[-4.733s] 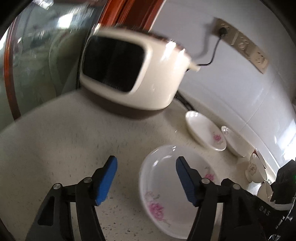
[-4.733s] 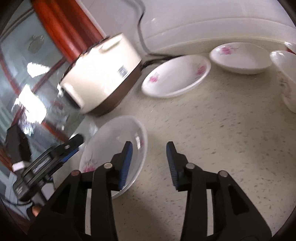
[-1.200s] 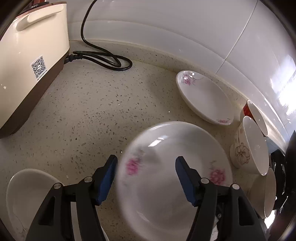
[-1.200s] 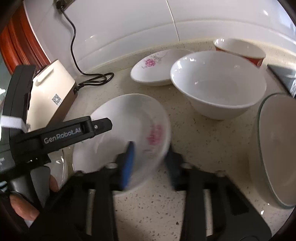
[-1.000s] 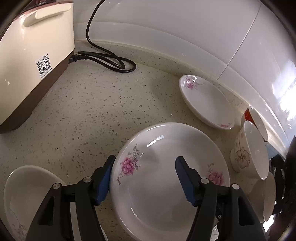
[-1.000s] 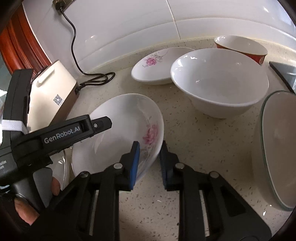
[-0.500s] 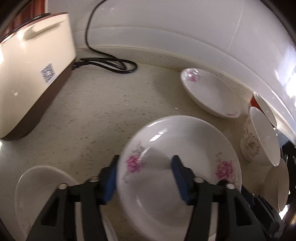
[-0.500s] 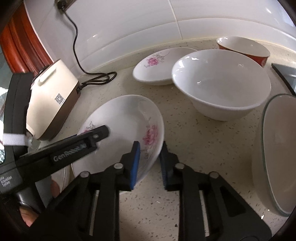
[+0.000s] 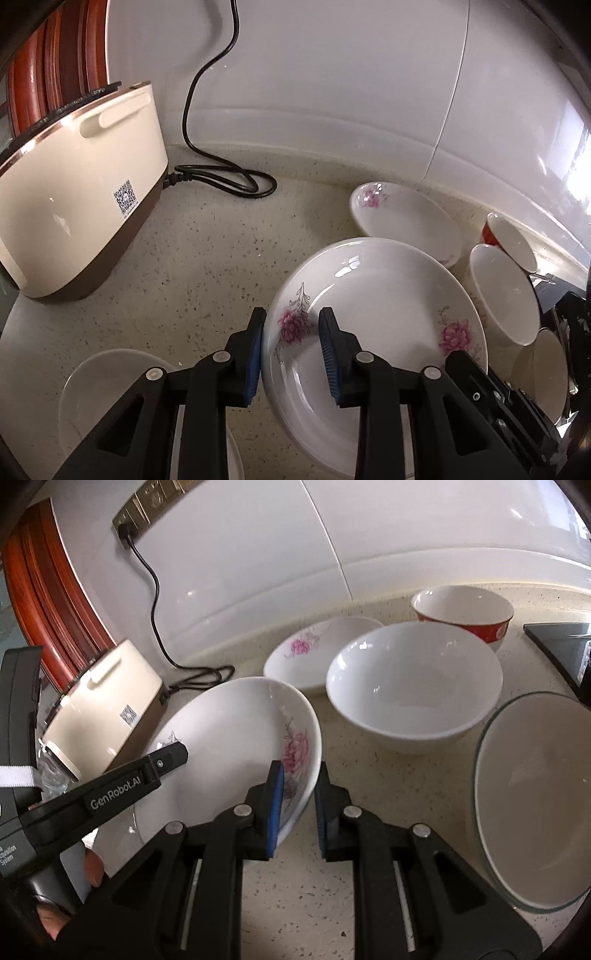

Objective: Organize plates and bowls

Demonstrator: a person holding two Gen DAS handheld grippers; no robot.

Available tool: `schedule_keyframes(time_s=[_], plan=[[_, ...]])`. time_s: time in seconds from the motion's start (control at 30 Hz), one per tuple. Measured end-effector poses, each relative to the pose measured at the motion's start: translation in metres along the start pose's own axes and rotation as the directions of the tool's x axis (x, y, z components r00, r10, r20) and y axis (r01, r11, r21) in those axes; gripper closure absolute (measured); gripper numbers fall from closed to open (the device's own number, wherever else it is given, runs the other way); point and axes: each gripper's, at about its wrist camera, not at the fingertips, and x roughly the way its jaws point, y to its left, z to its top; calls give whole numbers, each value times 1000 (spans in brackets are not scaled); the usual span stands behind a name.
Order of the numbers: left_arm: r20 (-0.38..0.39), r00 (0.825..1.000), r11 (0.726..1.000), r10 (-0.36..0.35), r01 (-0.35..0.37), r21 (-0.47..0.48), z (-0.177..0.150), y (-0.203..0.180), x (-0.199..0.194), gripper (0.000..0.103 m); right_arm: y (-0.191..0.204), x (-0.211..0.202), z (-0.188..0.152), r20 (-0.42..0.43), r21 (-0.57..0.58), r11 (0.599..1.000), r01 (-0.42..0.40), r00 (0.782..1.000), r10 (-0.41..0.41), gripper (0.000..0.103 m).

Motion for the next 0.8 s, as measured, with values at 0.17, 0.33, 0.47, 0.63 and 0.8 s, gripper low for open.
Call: schedule_keyframes(time_s=[0.17, 0.33, 0.47, 0.63, 0.8], plan=[[27, 1000, 1000, 8, -7, -16, -3, 9, -14, 73, 8, -9, 2, 16, -1, 999, -37, 999, 37, 84], [65, 998, 999, 19, -17, -41, -10, 24, -31, 73, 19, -18, -2, 28, -20, 997, -79, 996, 80, 84], [84, 996, 998, 43, -38, -57, -18, 34, -41, 73, 31, -20, -6, 24, -48, 993, -109, 994, 111, 84], [112, 991, 994, 70, -60, -89, -30, 52, -54, 73, 44, -20, -13, 6, -80, 985, -151, 988, 152, 84], [122, 989, 990, 79, -64, -123, -39, 67, -64, 73, 57, -24, -19, -1, -110, 974, -198, 980, 199, 84]])
